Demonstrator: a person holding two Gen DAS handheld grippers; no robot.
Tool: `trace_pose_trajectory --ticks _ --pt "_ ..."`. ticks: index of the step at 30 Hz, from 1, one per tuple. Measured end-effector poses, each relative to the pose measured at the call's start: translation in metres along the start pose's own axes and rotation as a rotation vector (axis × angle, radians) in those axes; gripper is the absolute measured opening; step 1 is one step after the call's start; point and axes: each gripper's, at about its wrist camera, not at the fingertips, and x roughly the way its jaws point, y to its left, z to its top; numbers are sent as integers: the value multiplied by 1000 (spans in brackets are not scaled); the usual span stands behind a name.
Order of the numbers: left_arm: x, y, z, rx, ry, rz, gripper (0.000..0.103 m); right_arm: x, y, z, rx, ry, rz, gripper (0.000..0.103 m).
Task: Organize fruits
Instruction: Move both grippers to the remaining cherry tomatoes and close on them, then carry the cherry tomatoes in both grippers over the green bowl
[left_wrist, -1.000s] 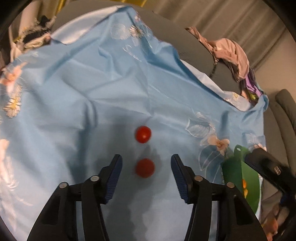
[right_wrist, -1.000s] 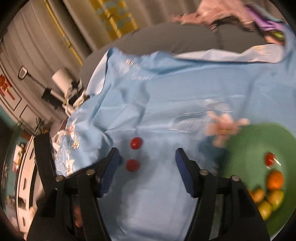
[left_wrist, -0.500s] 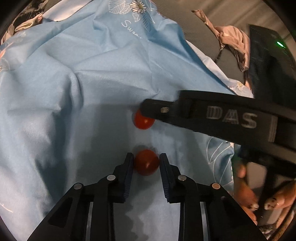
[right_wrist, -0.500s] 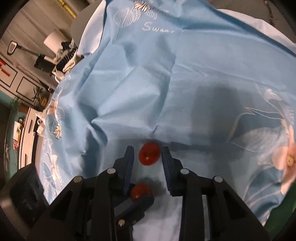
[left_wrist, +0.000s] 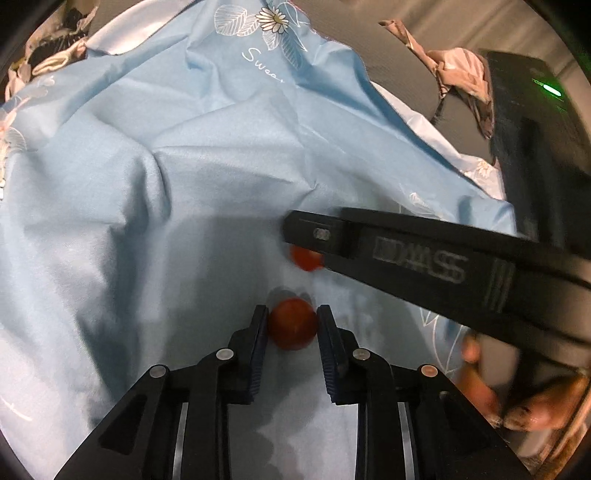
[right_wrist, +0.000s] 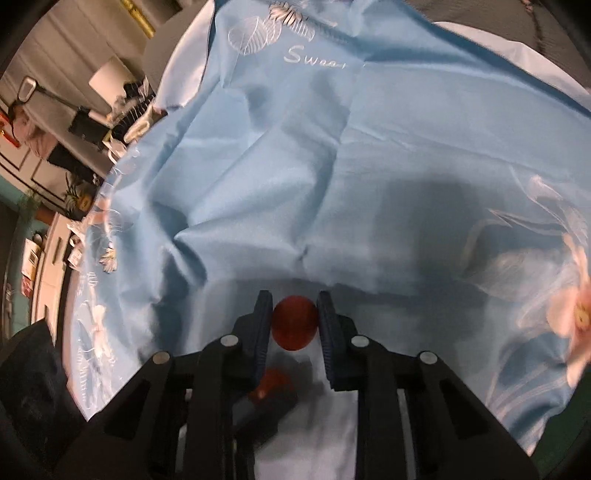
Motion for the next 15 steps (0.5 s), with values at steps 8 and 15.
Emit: trace_pose_trajectory --ticks 8,15 --pt "-24 -16 -6 45 -51 57 26 -80 -9 -54 32 -163 1 25" --pt "-63 -39 -20 110 -146 91 26 -129 -18 -110 53 -269 -34 25"
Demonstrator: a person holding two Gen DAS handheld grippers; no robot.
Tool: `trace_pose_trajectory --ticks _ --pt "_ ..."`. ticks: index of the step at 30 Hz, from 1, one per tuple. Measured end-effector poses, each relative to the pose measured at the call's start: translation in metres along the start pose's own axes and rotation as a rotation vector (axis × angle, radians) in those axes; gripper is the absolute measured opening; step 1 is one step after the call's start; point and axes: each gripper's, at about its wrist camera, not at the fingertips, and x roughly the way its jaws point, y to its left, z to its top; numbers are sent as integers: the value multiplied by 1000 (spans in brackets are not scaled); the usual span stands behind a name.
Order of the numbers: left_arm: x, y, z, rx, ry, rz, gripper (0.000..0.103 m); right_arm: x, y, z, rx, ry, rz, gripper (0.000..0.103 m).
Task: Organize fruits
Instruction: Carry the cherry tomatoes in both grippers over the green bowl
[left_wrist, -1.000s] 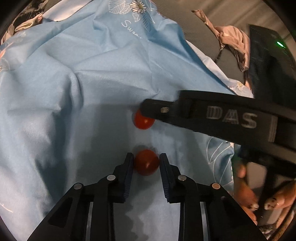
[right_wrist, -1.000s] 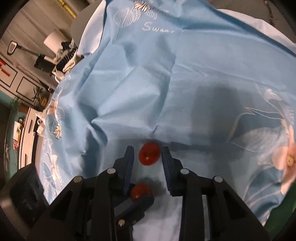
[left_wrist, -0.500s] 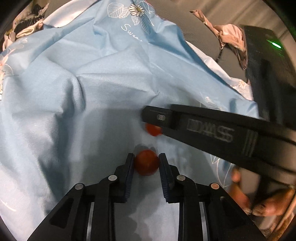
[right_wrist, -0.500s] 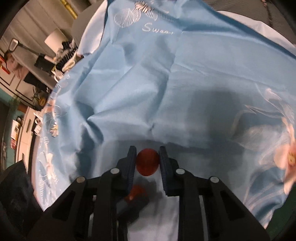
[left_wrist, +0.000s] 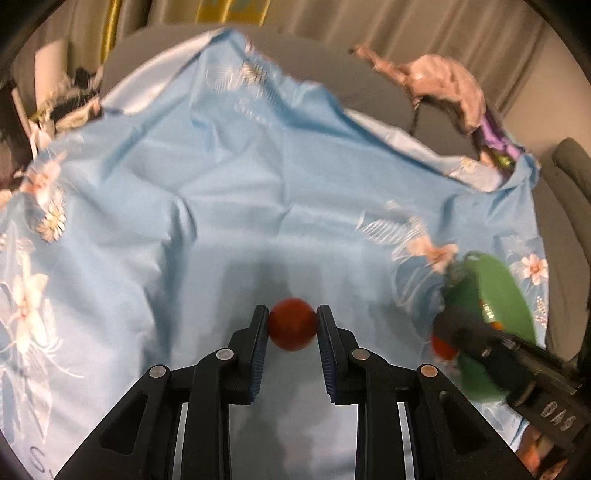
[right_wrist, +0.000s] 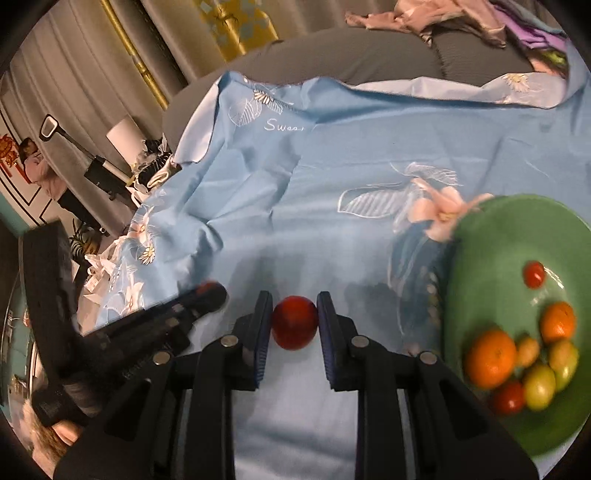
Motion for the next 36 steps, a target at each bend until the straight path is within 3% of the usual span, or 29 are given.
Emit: trace_pose_trajectory --ticks 8,19,22,25,29,36 --pt "-53 -12 -10 9 -144 1 26 -30 5 -15 -9 -61 19 25" --pt "-78 -21 -24 32 -226 1 26 -53 11 -29 -33 -142 60 25" --pt "-81 -19 -27 17 -262 -17 26 -57 9 -31 -39 -155 32 25" --pt "-77 -15 -26 -19 -256 -5 26 -58 3 -34 -36 -157 13 25" --pt "-73 -20 -29 4 -255 11 26 -61 -7 -34 -11 -168 -1 25" --pt "-71 -34 -35 29 -231 -25 26 -80 -19 -36 20 -211 -2 25"
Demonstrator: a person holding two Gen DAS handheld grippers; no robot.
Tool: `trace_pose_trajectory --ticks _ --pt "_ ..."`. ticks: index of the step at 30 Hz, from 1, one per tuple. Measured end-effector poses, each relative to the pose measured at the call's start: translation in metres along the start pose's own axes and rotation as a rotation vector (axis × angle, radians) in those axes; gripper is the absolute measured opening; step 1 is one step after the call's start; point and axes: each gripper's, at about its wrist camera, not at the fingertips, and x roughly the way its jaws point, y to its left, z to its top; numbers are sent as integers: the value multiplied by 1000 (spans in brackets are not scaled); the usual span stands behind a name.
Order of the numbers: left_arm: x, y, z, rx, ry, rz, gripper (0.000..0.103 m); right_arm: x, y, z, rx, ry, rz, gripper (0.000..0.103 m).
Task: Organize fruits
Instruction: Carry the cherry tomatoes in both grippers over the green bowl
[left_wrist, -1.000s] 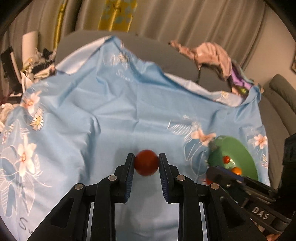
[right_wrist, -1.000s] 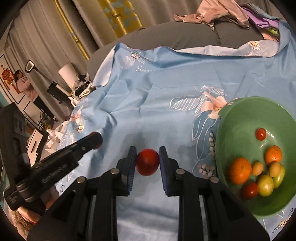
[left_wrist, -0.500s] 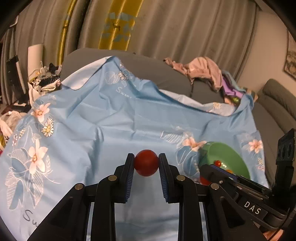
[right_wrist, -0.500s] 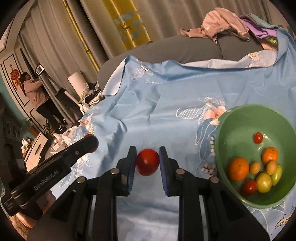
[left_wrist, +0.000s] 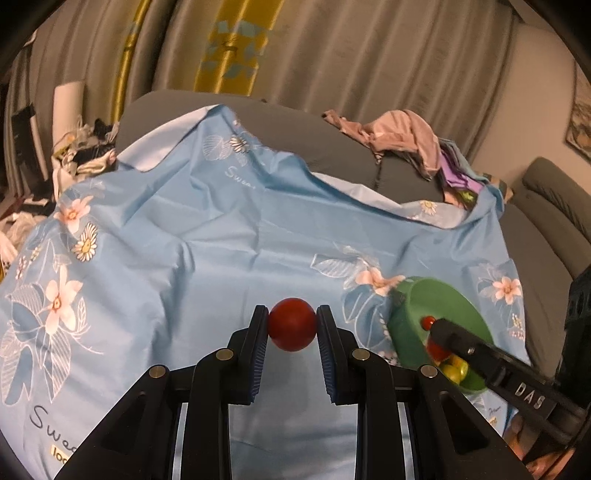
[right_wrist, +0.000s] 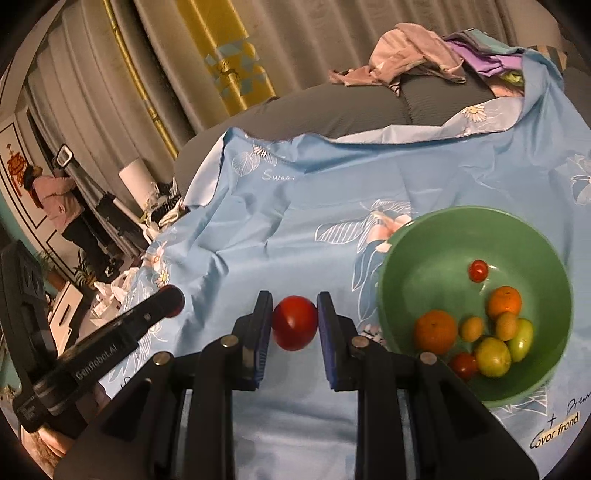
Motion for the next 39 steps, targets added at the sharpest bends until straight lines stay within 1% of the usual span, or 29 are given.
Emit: trace_pose_trajectory --ticks 5,9,13,17,19,21,23,28,34,39 --pt "-2 -10 -3 10 5 -25 26 -19 -11 4 10 -55 -18 25" --pt "5 -19 -7 19 31 -17 26 -30 -24 6 42 -85 -11 25" --pt "6 -32 -10 48 36 -17 26 -41 -36 7 39 -109 -35 25" --pt "5 -56 -11 95 33 -38 26 -49 -53 7 74 -125 -48 25" --pt "6 -70 -9 119 28 -47 26 -53 -63 7 95 -135 -69 25" --pt "8 -85 -8 135 22 -73 26 -58 -70 7 112 -144 -79 26" --pt "11 -100 -8 152 20 -115 26 -61 -76 7 119 -150 -82 26" --pt "20 -131 -10 203 15 -144 26 -66 -93 7 155 -162 -108 26" --pt "32 -158 -17 239 44 -187 26 -72 -112 6 201 -171 -129 26" --pt "44 -175 -24 254 94 -228 26 -71 -123 4 230 -162 -160 26"
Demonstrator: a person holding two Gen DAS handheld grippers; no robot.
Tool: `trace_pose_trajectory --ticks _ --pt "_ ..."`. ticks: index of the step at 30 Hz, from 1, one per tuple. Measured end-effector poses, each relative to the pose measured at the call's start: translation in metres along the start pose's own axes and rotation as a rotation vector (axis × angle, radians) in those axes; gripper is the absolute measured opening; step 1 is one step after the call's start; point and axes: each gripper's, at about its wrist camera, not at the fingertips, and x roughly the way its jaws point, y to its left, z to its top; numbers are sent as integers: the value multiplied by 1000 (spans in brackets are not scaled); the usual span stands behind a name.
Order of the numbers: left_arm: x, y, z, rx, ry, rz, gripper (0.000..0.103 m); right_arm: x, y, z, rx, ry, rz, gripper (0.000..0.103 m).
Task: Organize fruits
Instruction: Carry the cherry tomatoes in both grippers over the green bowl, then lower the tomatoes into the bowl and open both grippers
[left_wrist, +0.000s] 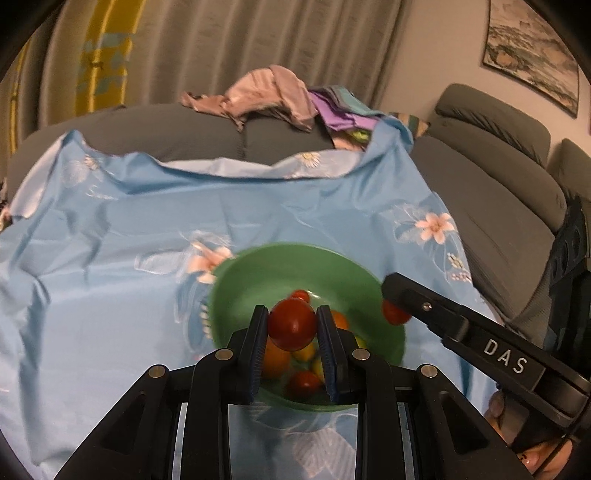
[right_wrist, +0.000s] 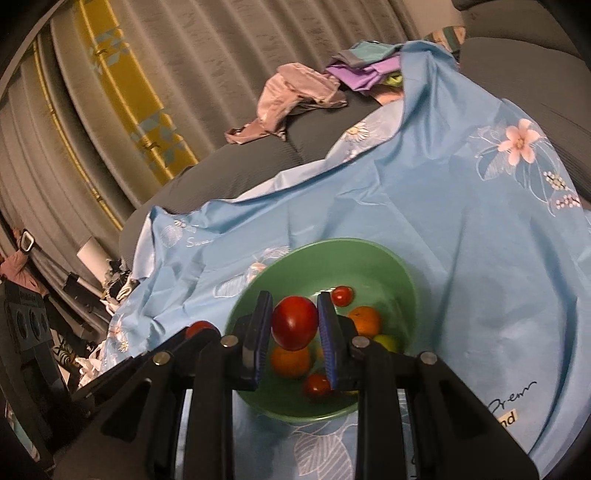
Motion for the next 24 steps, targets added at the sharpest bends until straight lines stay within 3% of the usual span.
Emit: trace_pose_trajectory --ticks 24 --pt "40 -15 -9 22 106 -40 26 29 -34 -2 87 96 -70 26"
